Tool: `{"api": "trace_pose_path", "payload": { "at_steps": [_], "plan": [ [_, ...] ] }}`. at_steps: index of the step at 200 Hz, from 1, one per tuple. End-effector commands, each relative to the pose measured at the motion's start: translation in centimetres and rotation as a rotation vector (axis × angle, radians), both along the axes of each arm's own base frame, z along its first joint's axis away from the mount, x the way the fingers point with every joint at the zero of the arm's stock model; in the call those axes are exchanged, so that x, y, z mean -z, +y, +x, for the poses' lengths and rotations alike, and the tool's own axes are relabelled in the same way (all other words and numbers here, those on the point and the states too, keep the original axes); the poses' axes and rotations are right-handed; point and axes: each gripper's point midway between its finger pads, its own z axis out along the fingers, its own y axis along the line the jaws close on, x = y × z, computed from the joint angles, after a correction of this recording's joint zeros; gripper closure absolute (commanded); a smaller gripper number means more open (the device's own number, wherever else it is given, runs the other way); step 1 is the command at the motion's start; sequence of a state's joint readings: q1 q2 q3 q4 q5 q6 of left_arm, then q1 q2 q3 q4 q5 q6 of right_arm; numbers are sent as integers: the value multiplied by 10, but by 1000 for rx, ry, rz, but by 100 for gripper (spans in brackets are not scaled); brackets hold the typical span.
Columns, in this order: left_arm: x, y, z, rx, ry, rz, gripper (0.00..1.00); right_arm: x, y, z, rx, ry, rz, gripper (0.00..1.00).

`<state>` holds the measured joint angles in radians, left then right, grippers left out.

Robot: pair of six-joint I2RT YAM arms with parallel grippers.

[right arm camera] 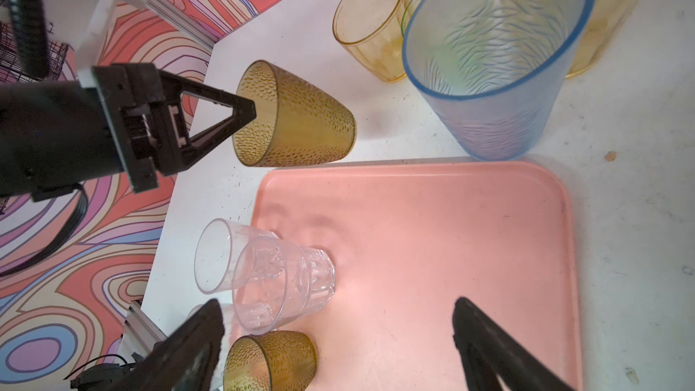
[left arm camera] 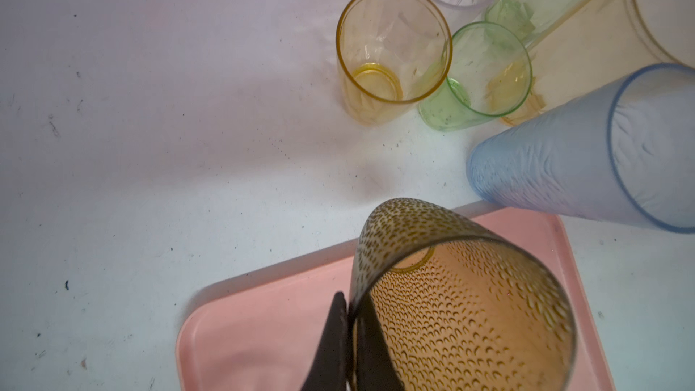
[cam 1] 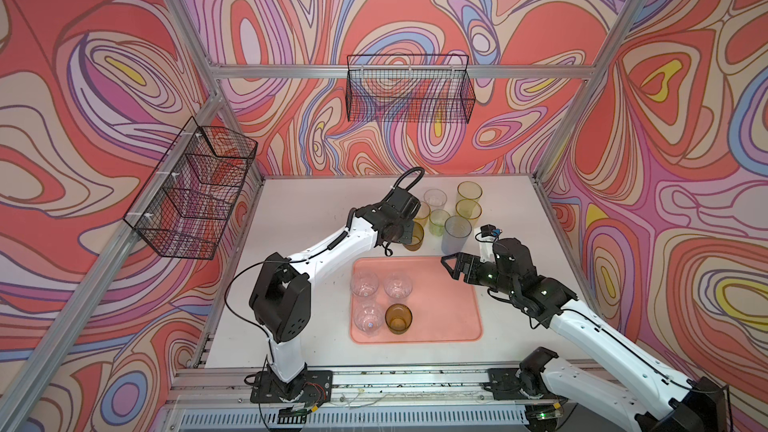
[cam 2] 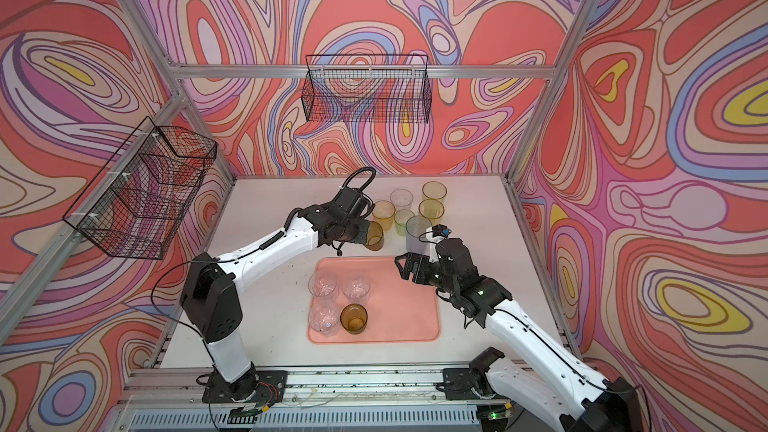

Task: Place the glasses into the tray
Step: Pick up the glass from the top-center of the table, then place the glass on the tray.

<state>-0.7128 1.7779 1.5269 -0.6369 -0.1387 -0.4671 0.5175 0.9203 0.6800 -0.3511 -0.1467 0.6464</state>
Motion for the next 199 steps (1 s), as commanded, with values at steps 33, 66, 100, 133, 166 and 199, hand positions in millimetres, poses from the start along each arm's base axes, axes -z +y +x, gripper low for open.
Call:
{"api": "trace_pose_path", "payload": {
  "at_steps": [33,66,100,133,166,199],
  "plan": [
    [-31,13,-51,41,-37,66,100,5,-13,-2,54,-25,-3,2],
    [-44,10,-77,71,-60,78,100,12,-19,-8,69,6,-24,2],
    [-50,4,-99,98,-75,68,100,17,-20,-14,76,31,-3,2],
    [-43,1,-115,124,-51,87,100,10,-16,-20,51,19,37,2],
    [-37,-7,-133,158,-27,83,100,7,-18,-27,50,20,49,2],
    [-33,-19,-148,197,-9,68,100,6,-23,-32,62,25,48,2]
  ]
}}
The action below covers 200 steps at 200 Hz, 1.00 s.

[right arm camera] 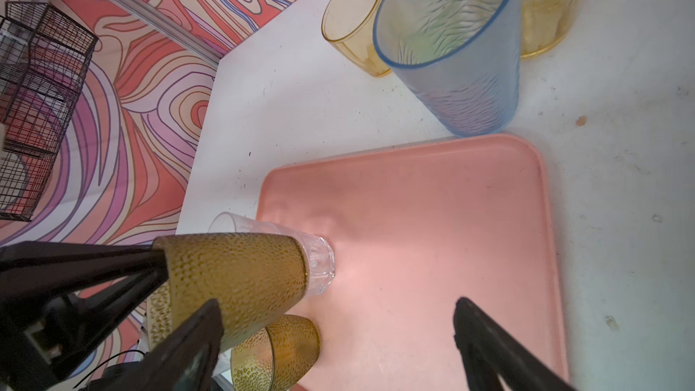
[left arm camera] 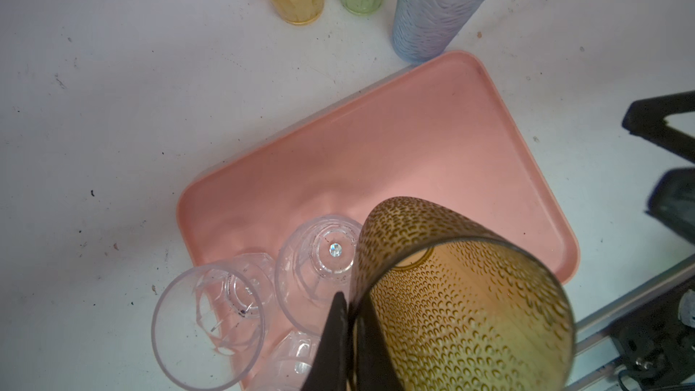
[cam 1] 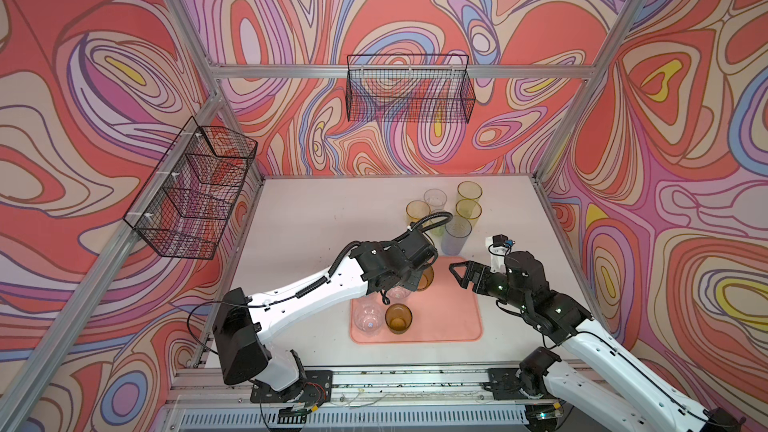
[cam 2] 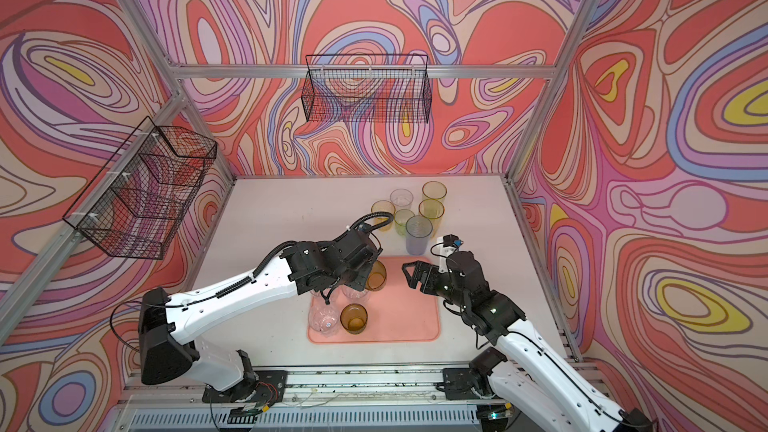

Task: Place the glasses into the tray
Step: Place the glass on the tray.

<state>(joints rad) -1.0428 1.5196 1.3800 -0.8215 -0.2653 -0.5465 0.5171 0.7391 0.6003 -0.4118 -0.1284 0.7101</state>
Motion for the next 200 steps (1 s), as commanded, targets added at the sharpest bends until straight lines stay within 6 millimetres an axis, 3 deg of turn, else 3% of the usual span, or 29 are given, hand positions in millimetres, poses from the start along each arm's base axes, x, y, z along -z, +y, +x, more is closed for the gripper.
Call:
{"api": "trace_pose_path", "payload": {
  "at_steps": [1,82,200],
  "plan": [
    [-4,0,-12,1,9,-16,100,7,-5,-7,12,31,-4,2],
    [9,-25,-39,69,57,-46,100,9,-11,-12,41,46,17,2],
    [41,-34,-59,95,128,10,100,16,-21,-20,76,79,-3,1]
  ]
}}
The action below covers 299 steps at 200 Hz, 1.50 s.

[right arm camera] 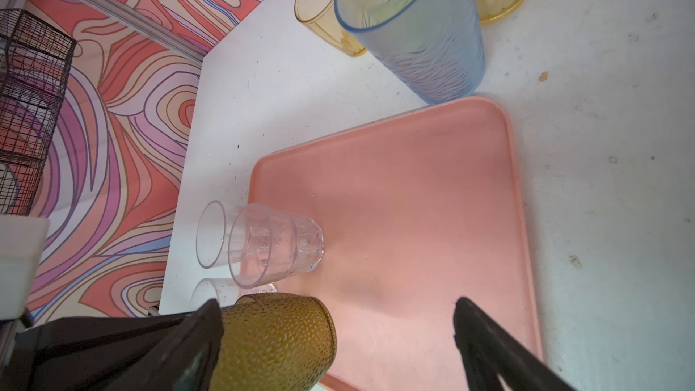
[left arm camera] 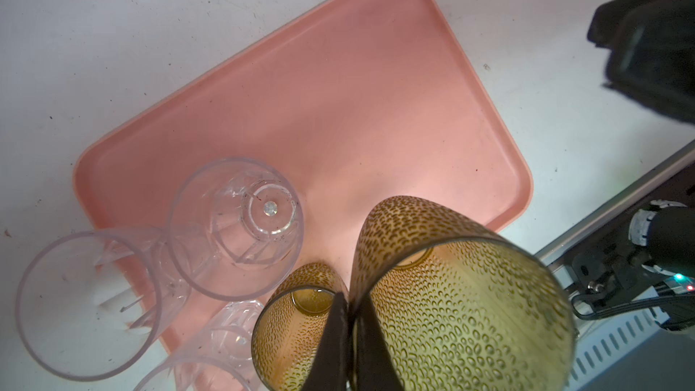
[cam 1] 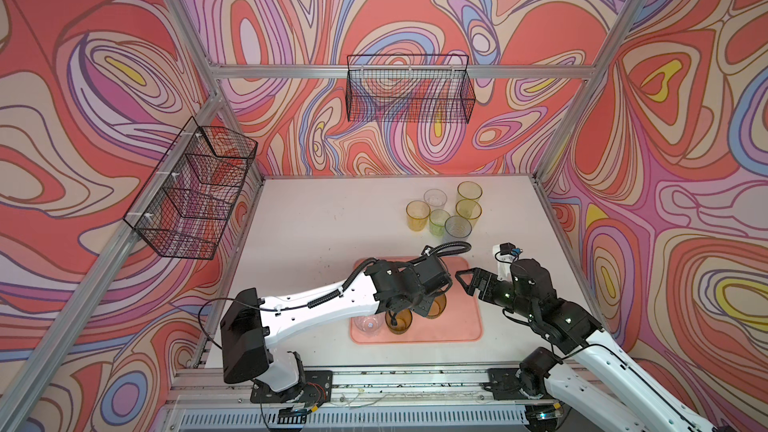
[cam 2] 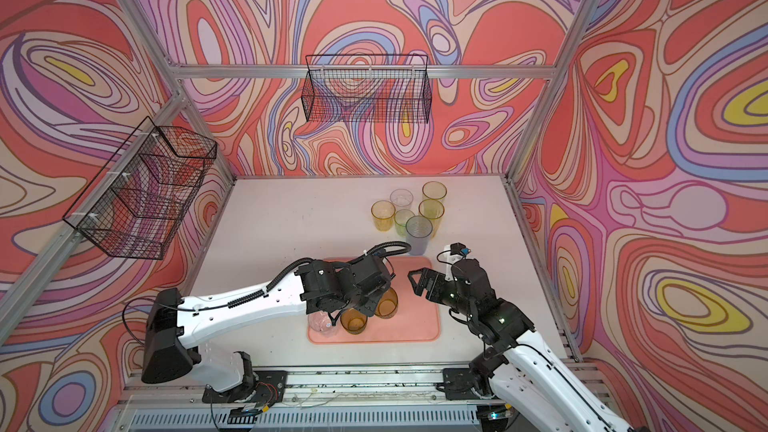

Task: Place the glasses into the tray
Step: Place the glass on the tray.

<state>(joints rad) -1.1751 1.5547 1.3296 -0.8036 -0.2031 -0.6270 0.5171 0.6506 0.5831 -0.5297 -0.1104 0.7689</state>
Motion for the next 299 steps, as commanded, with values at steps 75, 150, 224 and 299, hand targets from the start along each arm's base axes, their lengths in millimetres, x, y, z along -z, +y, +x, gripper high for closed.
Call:
{"api": "trace_pose_path", "payload": {
  "at_steps": [75,150,224,299],
  "plan": [
    [21,-10,-15,17,43,27,100,13,-18,-2,85,41,-54,2],
    [34,-8,-16,22,41,87,100,18,-22,-2,98,64,-80,1],
    [53,-3,-15,25,36,144,100,19,-23,0,111,74,-93,2],
    [63,-2,-14,21,39,171,100,22,-24,2,118,85,-101,2]
  ]
}}
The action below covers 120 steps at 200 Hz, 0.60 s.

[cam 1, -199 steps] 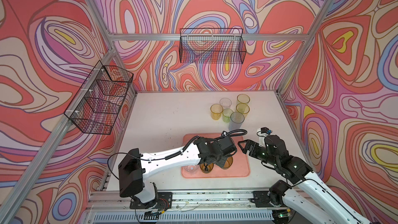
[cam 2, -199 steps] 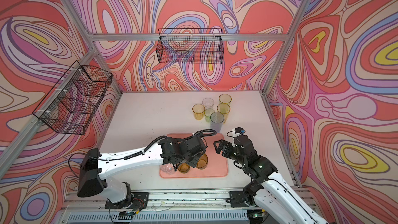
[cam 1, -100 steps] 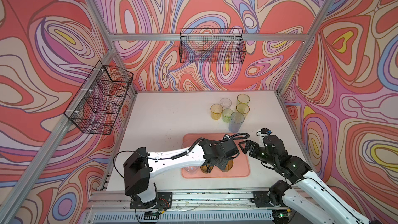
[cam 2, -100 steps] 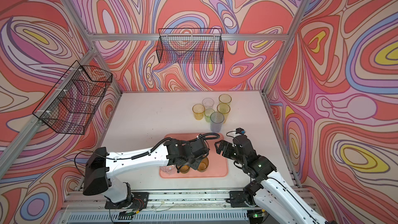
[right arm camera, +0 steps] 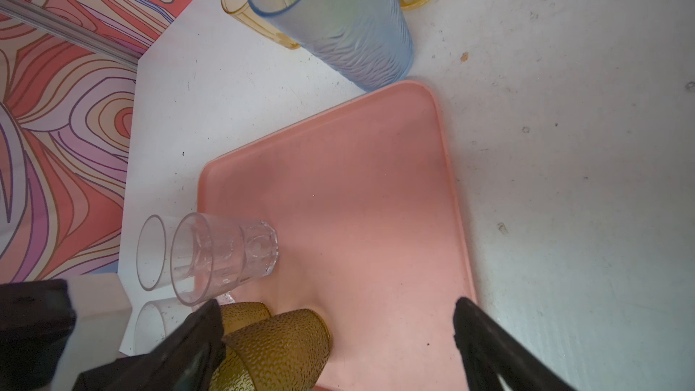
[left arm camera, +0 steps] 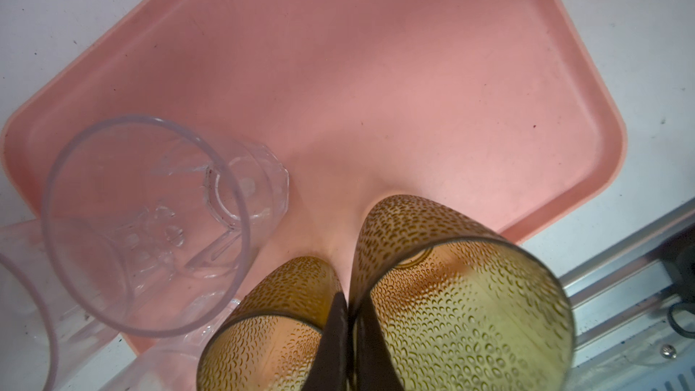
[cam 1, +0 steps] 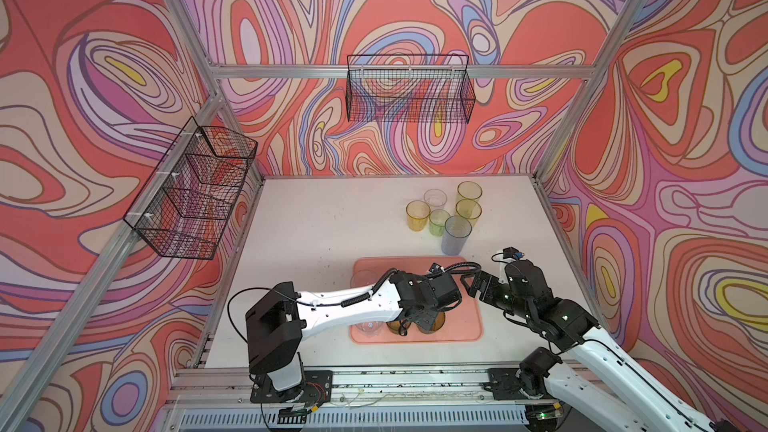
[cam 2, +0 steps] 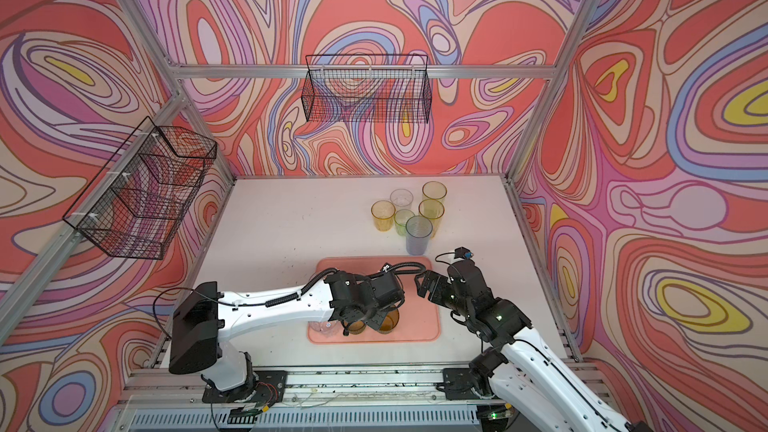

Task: Place the glasses into the tray
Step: Place the glass on the tray.

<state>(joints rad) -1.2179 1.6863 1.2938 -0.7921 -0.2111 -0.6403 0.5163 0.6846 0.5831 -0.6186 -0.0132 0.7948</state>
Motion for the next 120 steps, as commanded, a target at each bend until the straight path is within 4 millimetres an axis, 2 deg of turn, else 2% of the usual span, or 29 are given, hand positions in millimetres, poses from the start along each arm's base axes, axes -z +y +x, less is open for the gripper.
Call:
{"api": "trace_pose_path", "payload": {
  "at_steps": [1,49,70,120],
  "plan": [
    [6,2,0,-5,-15,28,100,-4,-4,3,25,-5,-7,2],
    [4,4,3,-11,-28,37,100,-1,-4,2,23,0,-7,2],
    [4,4,4,-16,-37,38,89,-1,-4,2,22,0,-7,2],
    [-2,4,6,-16,-50,28,79,-1,-3,2,19,3,-4,2]
  ]
}}
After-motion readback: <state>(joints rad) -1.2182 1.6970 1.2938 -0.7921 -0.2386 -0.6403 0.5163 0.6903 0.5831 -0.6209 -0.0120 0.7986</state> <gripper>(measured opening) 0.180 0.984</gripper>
